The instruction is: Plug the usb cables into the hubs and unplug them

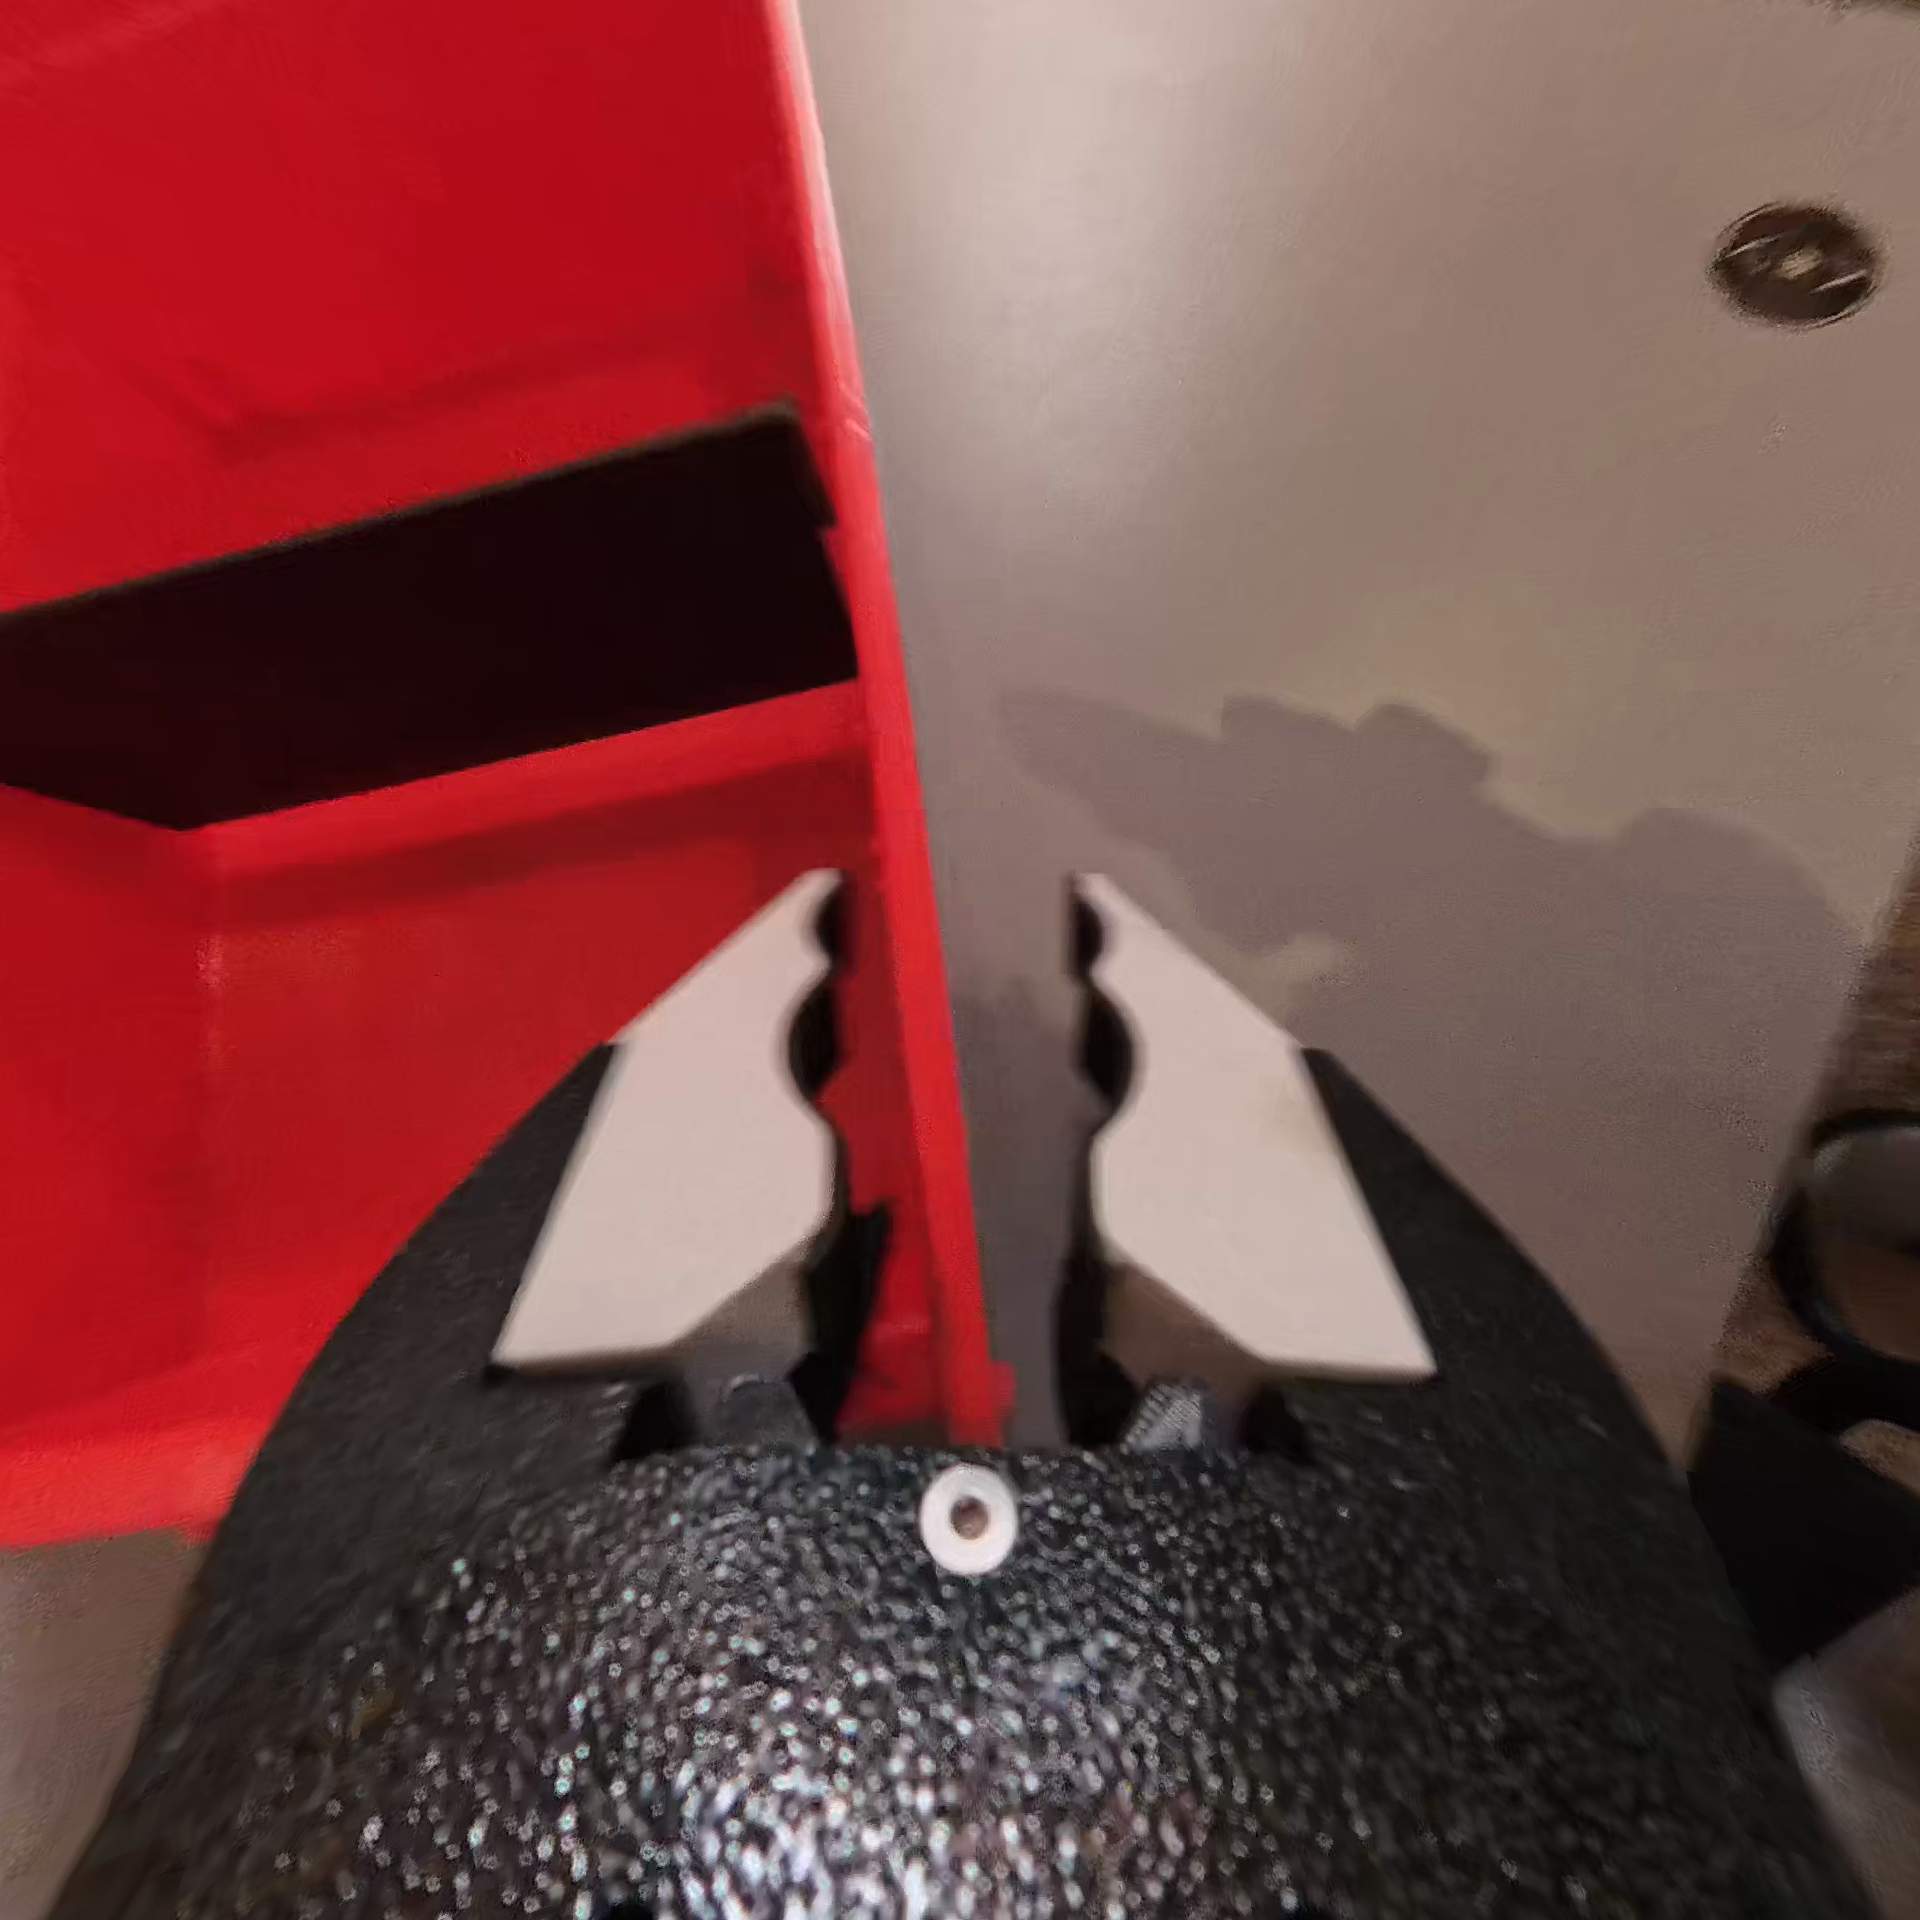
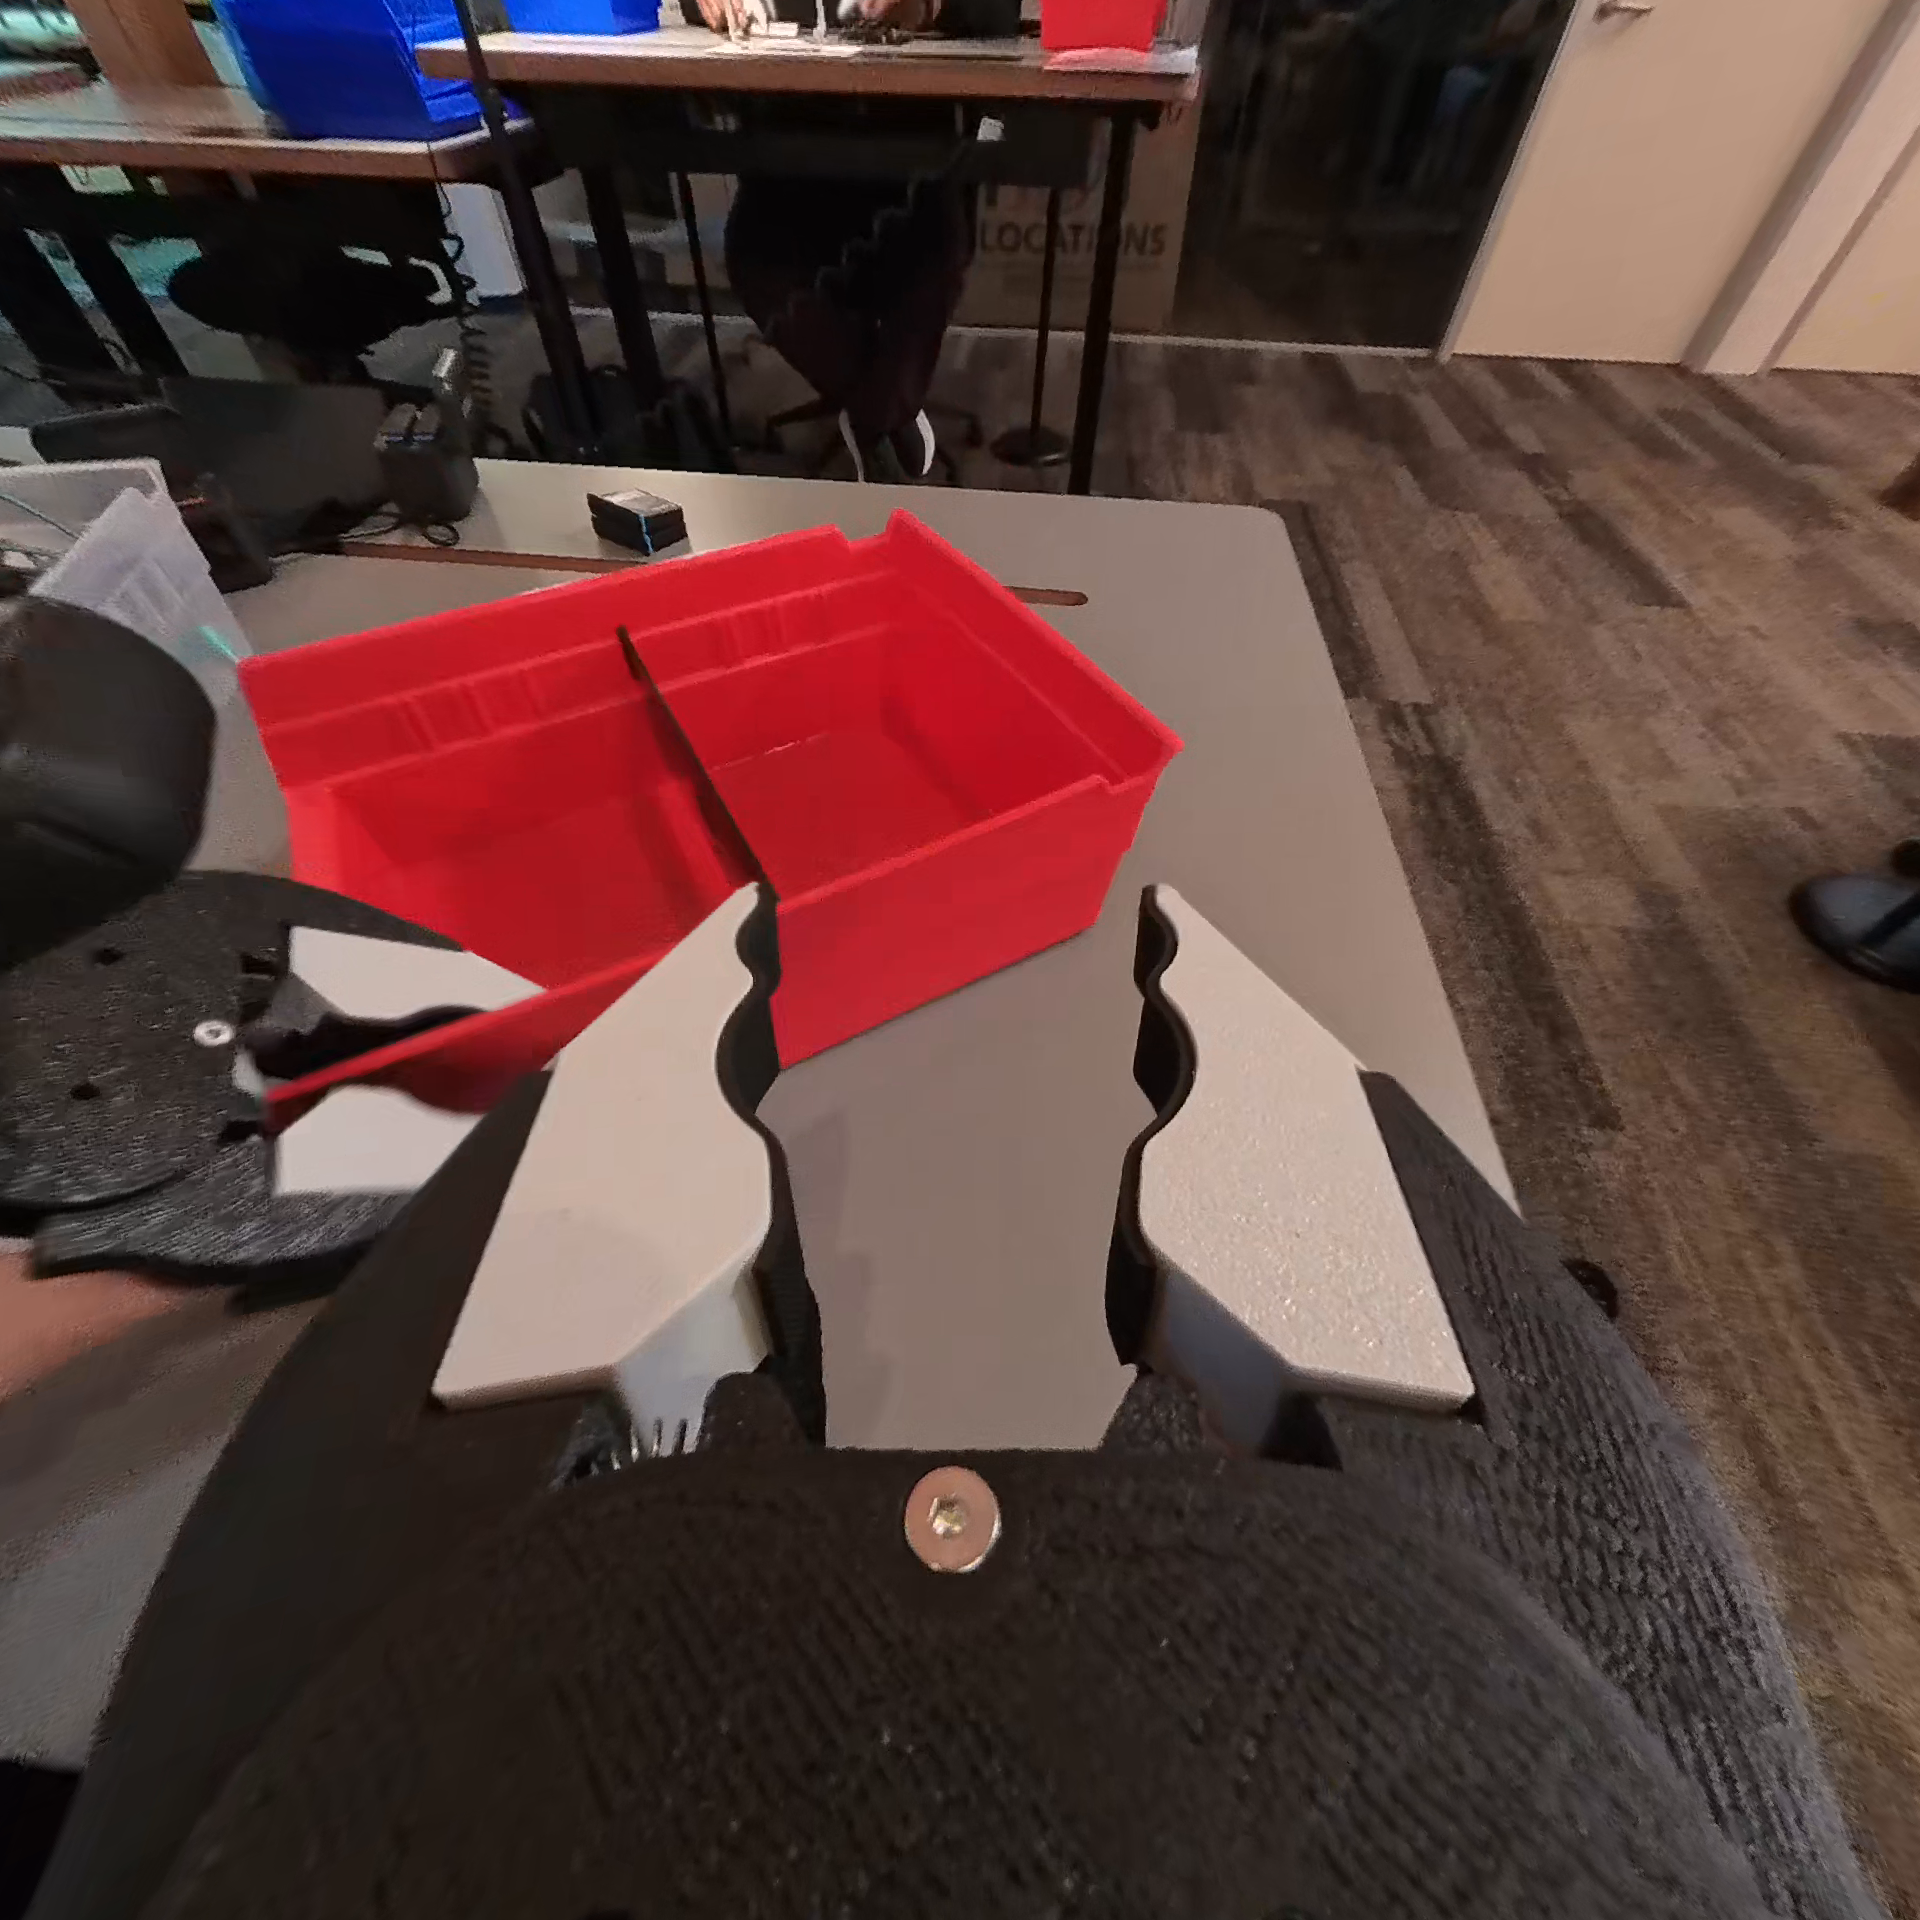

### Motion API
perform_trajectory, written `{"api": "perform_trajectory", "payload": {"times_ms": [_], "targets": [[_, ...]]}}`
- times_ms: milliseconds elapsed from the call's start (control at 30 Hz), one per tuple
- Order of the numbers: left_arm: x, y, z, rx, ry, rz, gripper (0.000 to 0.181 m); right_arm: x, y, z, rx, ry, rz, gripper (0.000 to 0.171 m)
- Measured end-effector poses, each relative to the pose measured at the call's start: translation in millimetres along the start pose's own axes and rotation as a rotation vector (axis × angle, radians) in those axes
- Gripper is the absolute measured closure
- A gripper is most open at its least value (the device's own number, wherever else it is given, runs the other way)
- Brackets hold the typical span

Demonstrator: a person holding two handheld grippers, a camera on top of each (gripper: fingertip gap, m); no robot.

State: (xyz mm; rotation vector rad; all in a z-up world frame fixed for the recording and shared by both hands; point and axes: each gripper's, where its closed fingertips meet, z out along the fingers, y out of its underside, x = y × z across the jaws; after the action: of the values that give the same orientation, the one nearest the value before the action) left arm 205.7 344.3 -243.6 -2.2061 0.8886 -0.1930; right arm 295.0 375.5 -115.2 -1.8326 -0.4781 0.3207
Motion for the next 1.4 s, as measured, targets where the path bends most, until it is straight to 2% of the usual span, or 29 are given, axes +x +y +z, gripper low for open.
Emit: {"api": "perform_trajectory", "payload": {"times_ms": [33, 100, 133, 233, 300, 333, 400, 433, 467, 533, 567, 600, 667, 700, 767, 833, 867, 900, 933, 967, 1000, 1067, 1100, 1167, 1267, 1400], "targets": [[8.9, -2.1, -5.0, 0.033, 0.04, -0.014, 0.116, 0.1, 1.9, 3.2, -0.002, 0.012, -0.015, 0.103], [21.7, -10.7, -33.2, 0.163, 0.055, 0.002, 0.083, -0.6, 5.4, 8.4, -0.008, 0.022, -0.019, 0.098], [26.7, -11.0, -55.6, 0.219, 0.054, 0.021, 0.074, -4.0, 6.9, 10.7, -0.006, 0.002, 0.003, 0.096], [11.3, 5.1, -141.4, 0.428, -0.066, 0.057, 0.073, -15.5, 13.0, 13.9, 0.001, -0.05, 0.07, 0.088], [-34.0, 32.3, -204.9, 0.564, -0.254, -0.023, 0.074, -18.7, 15.7, 13.4, 0.038, -0.012, 0.119, 0.084], [-68.2, 55.3, -237.2, 0.596, -0.404, -0.078, 0.075, -24.9, 19.5, 11.9, 0.058, -0.003, 0.165, 0.084], [-139.4, 118.3, -296.9, 0.589, -0.702, -0.223, 0.06, -48.3, 25.1, 10.5, 0.115, -0.014, 0.228, 0.077], [-172.9, 154.3, -322.4, 0.564, -0.828, -0.29, 0.053, -58.8, 25.7, 11.8, 0.134, 0.006, 0.191, 0.07], [-201.4, 190.1, -337.2, 0.539, -0.889, -0.388, 0.046, -66.3, 27.1, 14.4, 0.129, 0.047, 0.145, 0.057], [-235.0, 248.9, -328.6, 0.452, -0.791, -0.663, 0.024, -91.0, 28.2, 25.6, 0.103, 0.022, 0.147, 0.047], [-236.8, 258.7, -318.5, 0.447, -0.7, -0.744, 0.024, -102.0, 33.1, 34.3, 0.055, 0.003, 0.156, 0.039], [-238.3, 263.4, -312.4, 0.436, -0.679, -0.763, 0.024, -106.9, 40.7, 42.5, -0.003, 0.013, 0.135, 0.039], [-234.0, 272.1, -290.6, 0.311, -0.66, -0.739, 0.024, -116.1, 54.0, 56.2, -0.076, 0.014, 0.13, 0.035], [-232.5, 274.8, -281.0, 0.264, -0.658, -0.727, 0.026, -121.7, 60.4, 62.2, -0.1, 0.007, 0.136, 0.035], [-234.2, 279.2, -267.5, 0.219, -0.672, -0.718, 0.034, -128.4, 67.8, 70.5, -0.097, 0.035, 0.107, 0.051], [-241.8, 286.0, -265.8, 0.195, -0.718, -0.712, 0.06, -131.5, 85.5, 73.0, -0.197, 0.063, 0.072, 0.054], [-244.5, 287.4, -267.9, 0.2, -0.733, -0.71, 0.066, -127.0, 87.6, 71.7, -0.198, 0.087, 0.045, 0.059], [-246.1, 284.4, -271.9, 0.231, -0.73, -0.713, 0.085, -123.4, 89.2, 69.4, -0.2, 0.089, 0.051, 0.064], [-251.5, 284.8, -279.7, 0.247, -0.775, -0.696, 0.104, -117.3, 89.7, 66.5, -0.197, 0.094, 0.067, 0.077], [-253.4, 285.3, -282.3, 0.245, -0.785, -0.674, 0.108, -108.9, 90.5, 62.7, -0.198, 0.104, 0.08, 0.086], [-254.5, 285.6, -282.6, 0.249, -0.779, -0.665, 0.121, -98.9, 91.9, 57.6, -0.204, 0.115, 0.086, 0.097], [-258.2, 288.0, -287.2, 0.275, -0.793, -0.644, 0.142, -76.2, 91.1, 48.3, -0.182, 0.139, 0.087, 0.139], [-258.7, 288.6, -288.2, 0.297, -0.777, -0.65, 0.154, -61.8, 91.9, 45.6, -0.174, 0.17, 0.082, 0.152], [-260.8, 292.3, -290.3, 0.31, -0.763, -0.675, 0.161, -40.4, 94.0, 44.5, -0.172, 0.186, 0.095, 0.162], [-270.5, 306.3, -302.4, 0.26, -0.834, -0.679, 0.178, -25.9, 93.8, 44.2, -0.185, 0.154, 0.084, 0.169], [-274.6, 329.4, -323.9, 0.294, -0.831, -0.693, 0.179, -10.2, 94.9, 39.7, -0.196, 0.146, 0.098, 0.169]]}}
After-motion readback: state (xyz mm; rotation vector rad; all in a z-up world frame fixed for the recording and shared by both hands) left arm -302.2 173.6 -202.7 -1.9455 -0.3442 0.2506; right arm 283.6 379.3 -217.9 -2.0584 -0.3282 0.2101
